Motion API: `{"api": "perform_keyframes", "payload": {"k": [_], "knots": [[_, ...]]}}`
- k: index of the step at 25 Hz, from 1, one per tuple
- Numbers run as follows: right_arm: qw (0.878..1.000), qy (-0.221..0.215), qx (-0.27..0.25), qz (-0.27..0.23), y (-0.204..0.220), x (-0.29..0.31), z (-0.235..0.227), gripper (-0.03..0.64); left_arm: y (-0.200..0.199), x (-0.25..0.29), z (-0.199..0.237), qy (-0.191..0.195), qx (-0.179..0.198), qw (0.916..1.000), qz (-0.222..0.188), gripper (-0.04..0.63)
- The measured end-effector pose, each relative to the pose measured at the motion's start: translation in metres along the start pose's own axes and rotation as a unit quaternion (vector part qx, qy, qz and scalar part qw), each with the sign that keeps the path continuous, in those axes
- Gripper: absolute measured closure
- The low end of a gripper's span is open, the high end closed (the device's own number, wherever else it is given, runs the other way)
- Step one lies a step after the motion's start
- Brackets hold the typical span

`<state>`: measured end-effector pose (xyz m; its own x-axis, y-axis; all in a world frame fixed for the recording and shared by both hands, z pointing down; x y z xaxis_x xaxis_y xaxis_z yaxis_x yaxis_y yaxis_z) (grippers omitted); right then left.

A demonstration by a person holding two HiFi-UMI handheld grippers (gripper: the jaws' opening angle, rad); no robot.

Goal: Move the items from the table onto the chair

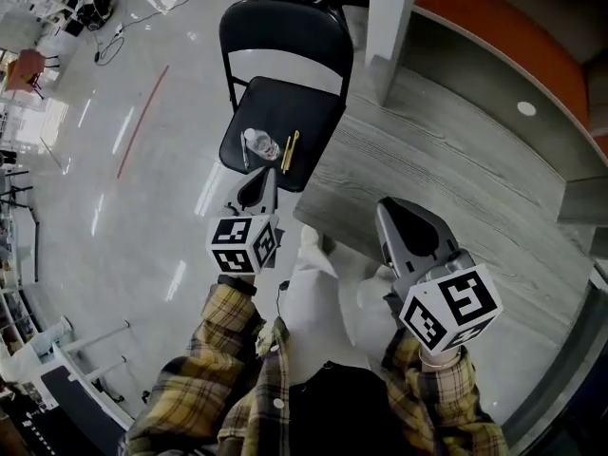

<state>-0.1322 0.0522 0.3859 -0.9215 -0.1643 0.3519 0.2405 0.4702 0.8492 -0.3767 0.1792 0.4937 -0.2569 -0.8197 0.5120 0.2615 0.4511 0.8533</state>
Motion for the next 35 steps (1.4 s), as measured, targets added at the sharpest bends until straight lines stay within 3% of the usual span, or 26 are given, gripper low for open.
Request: {"api": "perform_keyframes", "payload": {"k": [5, 10, 15, 20, 22, 27, 35], "knots": [[0.999, 0.009, -0.030, -0.015, -0.013, -0.083, -0.035, 0.598, -0.070, -0.023, -0.102, 0.076, 0.010, 0.9964, -0.035, 0.591], [0.998, 0.053, -0.018, -0.039, -0.008, -0.155, -0.072, 0.598, -0.101, -0.027, -0.209, 0.182, 0.015, 0.9825, -0.038, 0.591], [0.991, 0.115, -0.007, -0.064, -0.001, -0.204, -0.095, 0.598, -0.110, -0.031, -0.299, 0.287, 0.057, 0.9556, -0.031, 0.591], [0.982, 0.171, -0.008, -0.083, 0.008, -0.234, -0.098, 0.598, -0.113, -0.044, -0.361, 0.373, 0.138, 0.9167, -0.041, 0.591], [0.977, 0.193, -0.013, -0.085, 0.012, -0.242, -0.096, 0.598, -0.116, -0.047, -0.374, 0.392, 0.151, 0.9063, -0.043, 0.591], [0.972, 0.213, -0.017, -0.095, 0.014, -0.252, -0.086, 0.598, -0.119, -0.052, -0.386, 0.418, 0.140, 0.8965, -0.042, 0.591], [0.971, 0.215, -0.016, -0.106, 0.013, -0.245, -0.078, 0.600, -0.116, -0.052, -0.380, 0.419, 0.141, 0.8964, -0.035, 0.591]]}}
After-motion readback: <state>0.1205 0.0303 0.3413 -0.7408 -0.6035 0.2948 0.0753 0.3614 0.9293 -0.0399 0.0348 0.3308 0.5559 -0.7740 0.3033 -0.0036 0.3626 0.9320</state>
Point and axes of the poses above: the fingertips, and each gripper's own axes: x forward along the fingers, z to its left, y out of its underside, the point moved 9 cm from there along -x, backward along the fingers
